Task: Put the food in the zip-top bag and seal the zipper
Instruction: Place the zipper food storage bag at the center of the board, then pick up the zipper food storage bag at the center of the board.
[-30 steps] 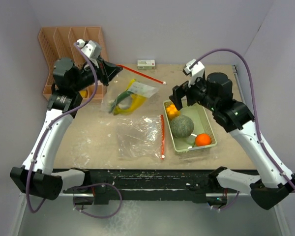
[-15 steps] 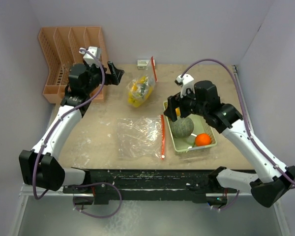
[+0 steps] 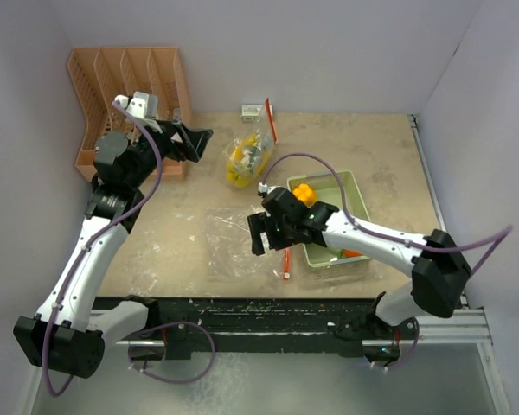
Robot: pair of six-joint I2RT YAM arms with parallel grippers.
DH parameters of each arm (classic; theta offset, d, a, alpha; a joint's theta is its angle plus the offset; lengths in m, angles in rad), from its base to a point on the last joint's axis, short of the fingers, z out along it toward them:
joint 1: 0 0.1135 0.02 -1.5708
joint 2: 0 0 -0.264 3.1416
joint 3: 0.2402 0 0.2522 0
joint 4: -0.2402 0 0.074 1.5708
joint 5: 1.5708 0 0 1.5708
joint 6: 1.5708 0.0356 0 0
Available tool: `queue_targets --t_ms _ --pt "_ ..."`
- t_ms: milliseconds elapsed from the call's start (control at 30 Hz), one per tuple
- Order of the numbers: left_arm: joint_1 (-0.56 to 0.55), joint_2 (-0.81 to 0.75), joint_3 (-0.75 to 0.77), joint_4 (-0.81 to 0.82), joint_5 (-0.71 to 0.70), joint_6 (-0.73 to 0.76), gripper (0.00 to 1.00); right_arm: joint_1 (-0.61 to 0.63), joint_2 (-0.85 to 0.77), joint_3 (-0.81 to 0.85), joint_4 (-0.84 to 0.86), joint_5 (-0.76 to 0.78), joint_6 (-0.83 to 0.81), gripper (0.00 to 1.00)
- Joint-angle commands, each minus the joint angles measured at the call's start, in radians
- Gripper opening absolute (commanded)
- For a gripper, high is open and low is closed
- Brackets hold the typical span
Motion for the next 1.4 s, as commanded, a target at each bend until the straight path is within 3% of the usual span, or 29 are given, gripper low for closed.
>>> queue_targets --t_ms 0,233,400,600,667,700,733,800,867,967,1133,1367 --pt "0.006 -0.057 -0.012 -0.028 0.029 -0.013 0.99 -0.003 0.064 0.015 -0.024 0.231 0.245 0.89" --pt "0.006 -0.088 -0.02 -0.08 0.069 -0.014 0.99 -0.006 0.16 0.029 -0.042 0.258 0.347 0.92" --pt "0.006 -0.111 -0.056 -0.078 0.069 -0.006 0.99 -0.005 0.243 0.056 -0.148 0.307 0.428 0.94" --pt "0.006 -0.112 -0.086 -0.059 0.085 -0.009 0.99 -0.006 0.267 0.033 -0.11 0.313 0.438 0.91" --pt "0.006 -0.111 -0.089 -0.058 0.089 -0.012 0.99 -0.006 0.279 0.036 -0.106 0.306 0.423 0.81" --pt "0.006 -0.112 -0.088 -0.06 0.089 -0.012 0.99 -0.006 0.28 0.038 -0.098 0.299 0.412 0.7" --pt "0.006 -0.112 -0.088 -0.064 0.088 -0.01 0.99 -0.005 0.278 0.042 -0.094 0.296 0.405 0.57" --pt "0.006 -0.116 -0.083 -0.081 0.08 -0.008 1.0 -0.004 0.261 0.056 -0.101 0.321 0.385 0.21" --pt "0.006 -0.117 -0.076 -0.107 0.068 -0.008 0.99 -0.004 0.24 0.089 -0.123 0.35 0.358 0.0" --pt "0.006 -0.116 -0.065 -0.162 0.088 -0.009 0.89 0.0 0.186 0.129 -0.14 0.378 0.303 0.0" --pt "0.006 -0.137 -0.091 -0.168 0.255 -0.057 0.66 0.003 0.022 0.156 -0.08 0.397 0.144 0.0" --pt "0.003 -0.127 -0.171 -0.03 0.42 -0.338 0.61 0.003 -0.129 0.108 0.061 0.3 -0.065 0.0"
